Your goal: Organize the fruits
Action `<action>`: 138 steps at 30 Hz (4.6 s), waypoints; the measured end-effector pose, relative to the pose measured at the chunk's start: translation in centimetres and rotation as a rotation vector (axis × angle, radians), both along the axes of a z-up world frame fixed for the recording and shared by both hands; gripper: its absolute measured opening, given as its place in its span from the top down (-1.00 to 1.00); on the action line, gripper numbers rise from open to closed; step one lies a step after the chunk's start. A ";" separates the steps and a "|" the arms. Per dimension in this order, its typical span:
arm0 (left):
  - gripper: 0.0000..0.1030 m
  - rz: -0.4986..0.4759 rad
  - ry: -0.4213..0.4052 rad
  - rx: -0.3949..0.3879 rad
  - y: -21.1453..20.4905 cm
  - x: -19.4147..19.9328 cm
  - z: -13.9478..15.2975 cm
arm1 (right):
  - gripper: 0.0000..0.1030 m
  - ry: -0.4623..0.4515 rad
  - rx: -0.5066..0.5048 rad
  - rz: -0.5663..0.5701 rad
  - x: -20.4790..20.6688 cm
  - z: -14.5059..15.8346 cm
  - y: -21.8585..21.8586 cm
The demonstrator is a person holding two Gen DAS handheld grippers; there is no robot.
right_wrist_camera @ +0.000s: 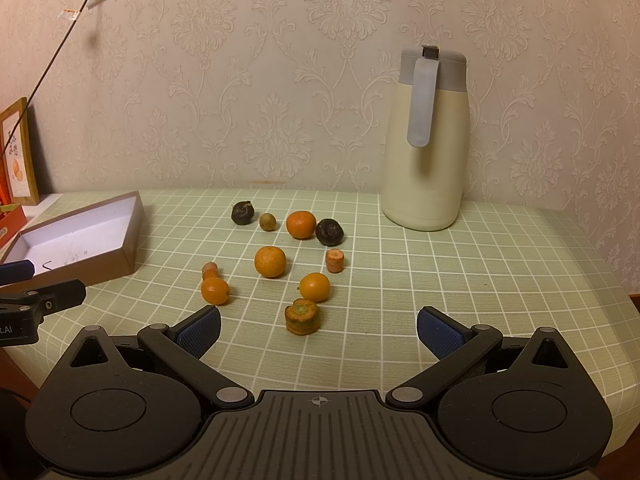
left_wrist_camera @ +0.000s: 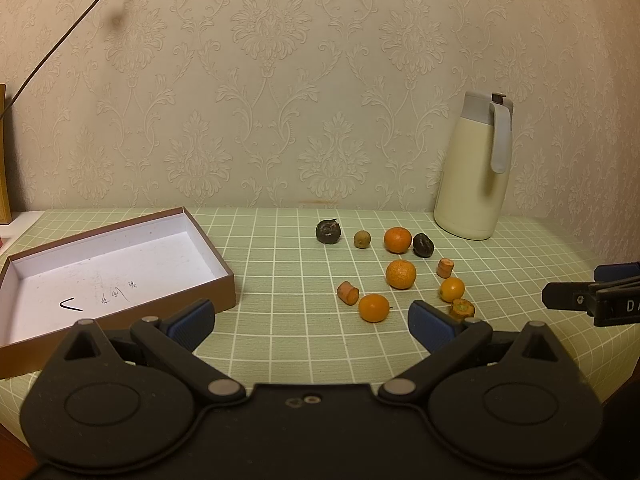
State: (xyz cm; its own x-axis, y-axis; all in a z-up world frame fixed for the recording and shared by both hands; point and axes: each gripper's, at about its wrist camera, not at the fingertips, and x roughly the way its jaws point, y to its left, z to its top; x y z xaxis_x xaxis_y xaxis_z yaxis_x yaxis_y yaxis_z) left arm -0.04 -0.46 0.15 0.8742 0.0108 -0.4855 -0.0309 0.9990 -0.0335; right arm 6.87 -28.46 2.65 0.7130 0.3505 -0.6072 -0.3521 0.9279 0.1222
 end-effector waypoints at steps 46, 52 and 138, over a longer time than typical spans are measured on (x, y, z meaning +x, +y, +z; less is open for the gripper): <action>-0.88 -0.001 0.002 0.000 0.0 0.0 -0.1 | -1.00 0.000 -0.003 0.001 0.2 0.1 0.0; -0.88 -0.018 0.036 0.022 -0.6 0.6 -0.4 | -1.00 0.007 -0.009 -0.002 0.2 -0.1 -0.2; 0.52 0.034 0.196 -0.056 2.7 7.3 -6.1 | 0.32 0.208 -0.108 0.069 10.2 -8.7 7.0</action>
State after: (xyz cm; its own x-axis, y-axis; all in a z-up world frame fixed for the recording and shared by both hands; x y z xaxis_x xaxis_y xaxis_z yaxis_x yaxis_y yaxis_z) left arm 7.22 2.22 -5.91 0.7628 0.0070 -0.6466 -0.0758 0.9940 -0.0786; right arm 17.08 -21.45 -6.02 0.5450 0.3192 -0.7753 -0.3931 0.9140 0.1000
